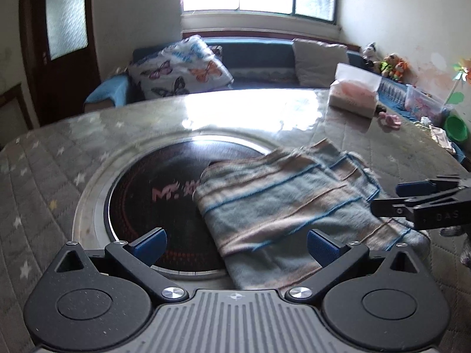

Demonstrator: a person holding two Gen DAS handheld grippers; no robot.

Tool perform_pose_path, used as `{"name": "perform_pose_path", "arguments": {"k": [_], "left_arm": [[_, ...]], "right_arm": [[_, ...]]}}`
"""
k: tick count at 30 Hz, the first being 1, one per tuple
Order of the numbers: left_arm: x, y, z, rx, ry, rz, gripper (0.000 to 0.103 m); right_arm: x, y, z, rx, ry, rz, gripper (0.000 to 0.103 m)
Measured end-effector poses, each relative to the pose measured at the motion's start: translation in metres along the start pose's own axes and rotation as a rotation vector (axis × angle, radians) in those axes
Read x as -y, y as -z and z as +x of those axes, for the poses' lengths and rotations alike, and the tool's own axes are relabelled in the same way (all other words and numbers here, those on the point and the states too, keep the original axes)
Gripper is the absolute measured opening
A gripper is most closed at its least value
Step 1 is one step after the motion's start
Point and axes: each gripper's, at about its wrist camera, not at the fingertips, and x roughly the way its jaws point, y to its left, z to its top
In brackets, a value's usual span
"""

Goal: Fold clothes

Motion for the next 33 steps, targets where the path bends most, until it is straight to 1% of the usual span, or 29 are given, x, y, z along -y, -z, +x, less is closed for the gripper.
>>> {"name": "perform_pose_path", "arguments": {"k": [7,10,15,18,19,20,22,24,25,26,27,28,31,33], "left_arm": [[-0.007,0.001,0.009,-0.048,-0.014,-0.061,0.103],[-0.011,0.0,0.013,-0.067,-0.008,-0.099,0.103],[-0.013,-0.001,0.014,-0.079,-0.001,-0.12,0.103],[-0.011,-0.002,0.016,-0.085,0.0,-0.121,0.102],[-0.011,-0.002,0.016,-0.087,0.001,-0.121,0.101],[-0.01,-0.002,0.016,-0.09,0.001,-0.122,0.101],[-0.01,-0.002,0.017,-0.091,0.004,-0.121,0.098],[-0.009,-0.002,0.017,-0.091,0.009,-0.121,0.095],[-0.008,-0.002,0.016,-0.092,0.012,-0.12,0.092],[-0.008,-0.002,0.016,-0.093,0.016,-0.119,0.089],[-0.007,-0.002,0.016,-0.094,0.019,-0.118,0.088],[-0.006,-0.001,0.016,-0.095,0.022,-0.117,0.086],[-0.004,0.0,0.017,-0.102,0.034,-0.113,0.082],[-0.003,0.0,0.017,-0.106,0.043,-0.111,0.08]], "right_arm": [[0.003,0.005,0.001,0.003,-0.011,0.035,0.079],[0.003,0.004,0.002,0.006,-0.014,0.043,0.078],[0.002,0.003,0.005,0.01,-0.017,0.052,0.074],[0.001,0.003,0.007,0.013,-0.019,0.058,0.07],[0.001,0.003,0.007,0.014,-0.019,0.061,0.068],[0.001,0.002,0.008,0.015,-0.021,0.065,0.063],[0.001,0.002,0.008,0.017,-0.027,0.072,0.059],[0.001,0.002,0.008,0.018,-0.035,0.079,0.05],[0.0,0.002,0.008,0.018,-0.04,0.082,0.047],[0.0,0.002,0.008,0.018,-0.045,0.087,0.039],[0.0,0.003,0.008,0.019,-0.05,0.093,0.036],[-0.001,0.004,0.008,0.019,-0.054,0.1,0.035],[0.0,0.005,0.006,0.028,-0.061,0.118,0.027],[0.001,0.007,0.003,0.036,-0.063,0.13,0.021]]}}
